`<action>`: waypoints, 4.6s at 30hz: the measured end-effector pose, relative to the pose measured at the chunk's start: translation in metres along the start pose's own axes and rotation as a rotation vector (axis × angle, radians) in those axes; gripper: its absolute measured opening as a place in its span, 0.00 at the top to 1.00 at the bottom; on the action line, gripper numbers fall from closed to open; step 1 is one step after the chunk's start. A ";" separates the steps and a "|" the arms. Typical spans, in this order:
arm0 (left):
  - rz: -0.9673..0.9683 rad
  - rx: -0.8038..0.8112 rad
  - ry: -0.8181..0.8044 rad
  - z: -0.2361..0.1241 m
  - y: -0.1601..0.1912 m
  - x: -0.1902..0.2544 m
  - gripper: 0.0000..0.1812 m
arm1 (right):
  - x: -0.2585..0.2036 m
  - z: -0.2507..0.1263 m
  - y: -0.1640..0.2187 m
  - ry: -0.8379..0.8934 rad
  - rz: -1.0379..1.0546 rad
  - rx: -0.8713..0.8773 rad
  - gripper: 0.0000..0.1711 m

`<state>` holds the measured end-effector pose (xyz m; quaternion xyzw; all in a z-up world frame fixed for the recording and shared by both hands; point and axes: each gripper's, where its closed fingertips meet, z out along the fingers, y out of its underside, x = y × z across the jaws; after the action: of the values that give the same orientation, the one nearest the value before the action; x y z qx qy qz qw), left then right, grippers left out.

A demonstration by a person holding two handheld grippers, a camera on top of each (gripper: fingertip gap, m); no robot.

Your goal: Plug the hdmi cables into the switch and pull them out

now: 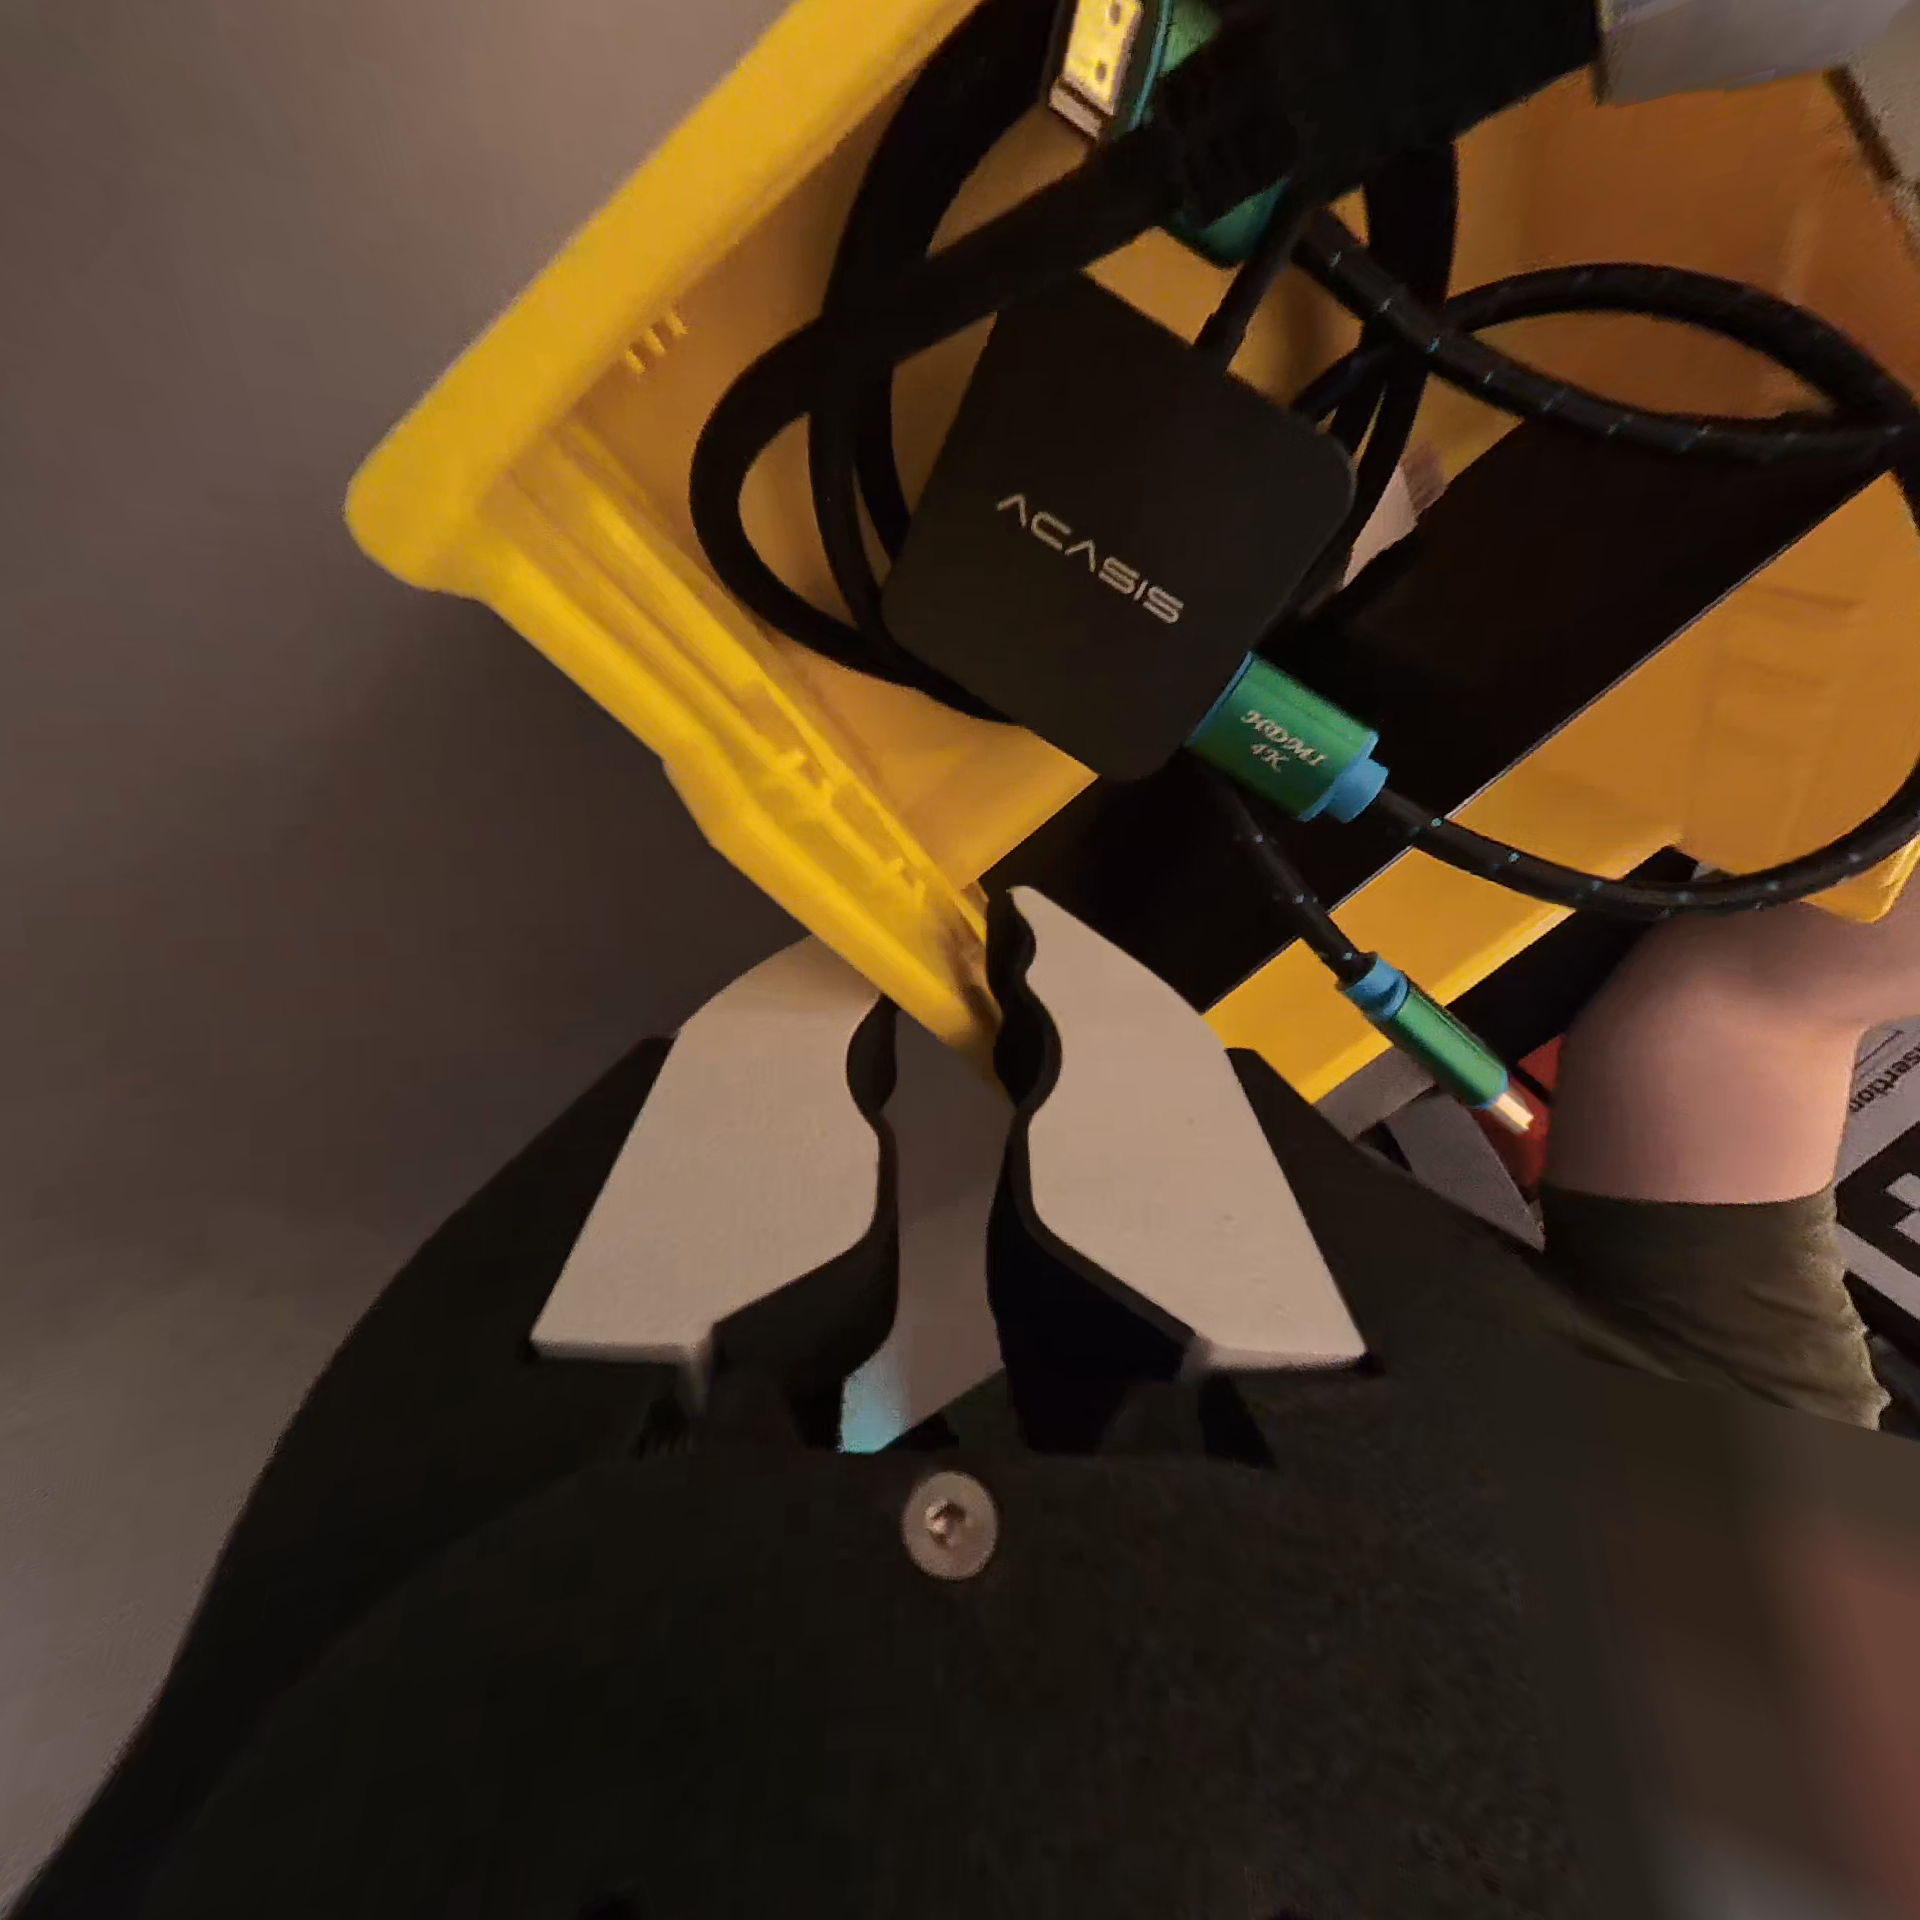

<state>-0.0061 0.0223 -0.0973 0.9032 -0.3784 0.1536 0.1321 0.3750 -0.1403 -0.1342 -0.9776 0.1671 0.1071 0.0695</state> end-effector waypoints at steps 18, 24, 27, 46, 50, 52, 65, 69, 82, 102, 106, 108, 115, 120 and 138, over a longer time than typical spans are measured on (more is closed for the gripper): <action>-0.227 0.165 -0.234 -0.081 0.084 -0.217 0.97 | -0.092 0.023 -0.006 0.055 -0.120 -0.081 0.96; -0.309 0.235 -0.257 -0.101 0.124 -0.276 0.97 | -0.117 0.027 0.004 0.074 -0.164 -0.146 0.96; -0.333 0.261 -0.257 -0.107 0.138 -0.293 0.97 | -0.130 0.030 0.006 0.073 -0.184 -0.148 0.96; -0.157 0.418 -0.372 -0.130 0.150 -0.335 0.94 | -0.139 0.032 0.004 0.164 -0.229 -0.129 0.90; -0.027 0.571 -0.479 -0.161 0.152 -0.333 0.90 | -0.139 0.016 -0.006 0.229 -0.272 -0.045 0.88; 0.024 0.708 -0.477 -0.182 0.150 -0.324 0.87 | -0.138 -0.001 -0.010 0.281 -0.290 0.020 0.85; 0.517 0.938 -0.709 -0.183 0.083 -0.230 0.55 | -0.313 -0.240 -0.026 0.177 -0.687 1.396 0.82; 0.492 0.851 -0.820 -0.170 0.054 -0.236 0.54 | -0.346 -0.280 -0.015 0.244 -0.701 1.627 0.72; 0.465 0.695 -1.043 -0.145 0.022 -0.274 0.66 | -0.389 -0.218 -0.030 0.579 -1.072 1.588 0.71; 0.509 0.977 -1.147 -0.185 0.048 -0.236 0.78 | -0.427 -0.163 -0.033 0.612 -1.270 1.444 0.77; 0.532 1.001 -1.182 -0.193 0.051 -0.230 0.78 | -0.428 -0.161 -0.033 0.619 -1.276 1.437 0.78; 0.541 1.014 -1.194 -0.197 0.052 -0.226 0.78 | -0.427 -0.161 -0.034 0.625 -1.273 1.439 0.78; 0.535 1.100 -1.199 -0.235 0.064 -0.208 0.79 | -0.423 -0.163 -0.034 0.624 -1.268 1.437 0.79; 0.527 1.192 -1.188 -0.286 0.077 -0.184 0.79 | -0.422 -0.162 -0.033 0.610 -1.267 1.428 0.80; 0.530 1.296 -1.215 -0.412 0.103 -0.114 0.80 | -0.421 -0.146 -0.036 0.537 -1.285 1.364 0.82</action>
<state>-0.2301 0.1716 0.2501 0.6101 -0.4172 -0.1393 -0.6590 0.0271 -0.0002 0.1085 -0.6240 -0.3616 -0.2976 0.6255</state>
